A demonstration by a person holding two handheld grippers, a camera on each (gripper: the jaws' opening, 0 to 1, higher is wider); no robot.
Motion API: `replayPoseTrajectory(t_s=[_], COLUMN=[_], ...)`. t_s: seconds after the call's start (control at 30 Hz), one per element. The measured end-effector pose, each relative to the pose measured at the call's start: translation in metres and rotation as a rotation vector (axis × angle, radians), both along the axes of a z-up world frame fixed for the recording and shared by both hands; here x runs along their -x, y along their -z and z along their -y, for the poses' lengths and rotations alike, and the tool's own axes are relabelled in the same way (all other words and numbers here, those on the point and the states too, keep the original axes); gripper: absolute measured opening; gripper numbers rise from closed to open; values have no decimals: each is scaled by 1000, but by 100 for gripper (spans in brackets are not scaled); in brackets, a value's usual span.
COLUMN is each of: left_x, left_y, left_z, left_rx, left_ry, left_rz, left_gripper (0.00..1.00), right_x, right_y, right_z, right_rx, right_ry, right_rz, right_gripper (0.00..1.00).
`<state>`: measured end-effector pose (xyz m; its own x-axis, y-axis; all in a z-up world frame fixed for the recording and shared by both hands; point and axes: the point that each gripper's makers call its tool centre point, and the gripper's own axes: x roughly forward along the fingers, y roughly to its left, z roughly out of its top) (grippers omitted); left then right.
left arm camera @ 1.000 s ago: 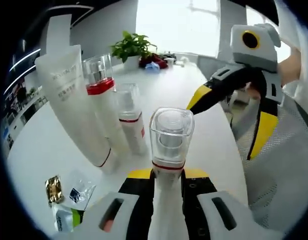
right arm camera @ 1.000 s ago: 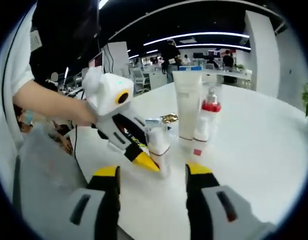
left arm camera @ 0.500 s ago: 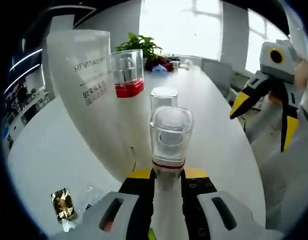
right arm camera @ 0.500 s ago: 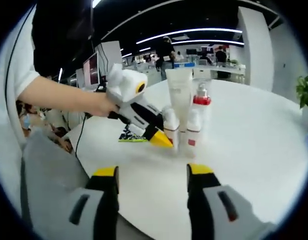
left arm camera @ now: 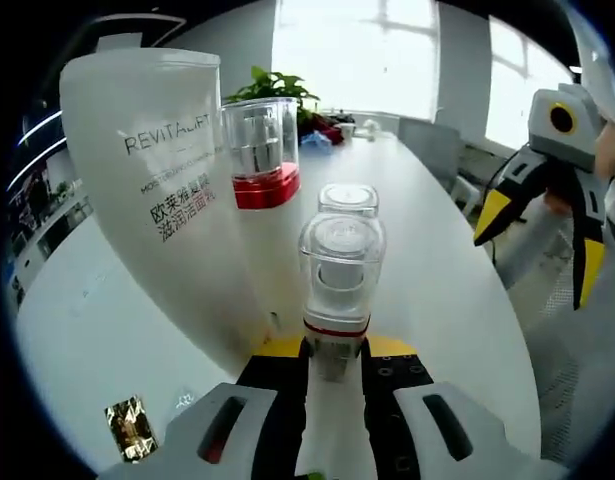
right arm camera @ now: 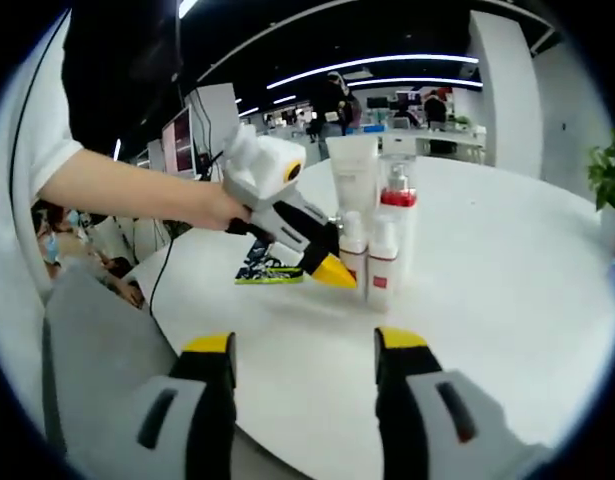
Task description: Arrange the skincare products in the storage area until every visible bottle or jar stands upright without overlapping.
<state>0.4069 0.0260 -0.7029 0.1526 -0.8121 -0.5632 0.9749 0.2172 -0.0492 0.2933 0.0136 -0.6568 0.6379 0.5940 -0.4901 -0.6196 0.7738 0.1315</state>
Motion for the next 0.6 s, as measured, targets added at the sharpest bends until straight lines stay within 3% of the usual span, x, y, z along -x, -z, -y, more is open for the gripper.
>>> replayPoseTrajectory(t_s=[0.6], left_x=[-2], left_y=[-1], left_z=[-3], left_rx=[-3], left_ry=[-39], left_rz=[-17], left_gripper=[19], right_x=[-1], right_y=[-2], right_z=[2], right_rx=[-8], right_ry=[6], right_rz=[-2], right_gripper=[58])
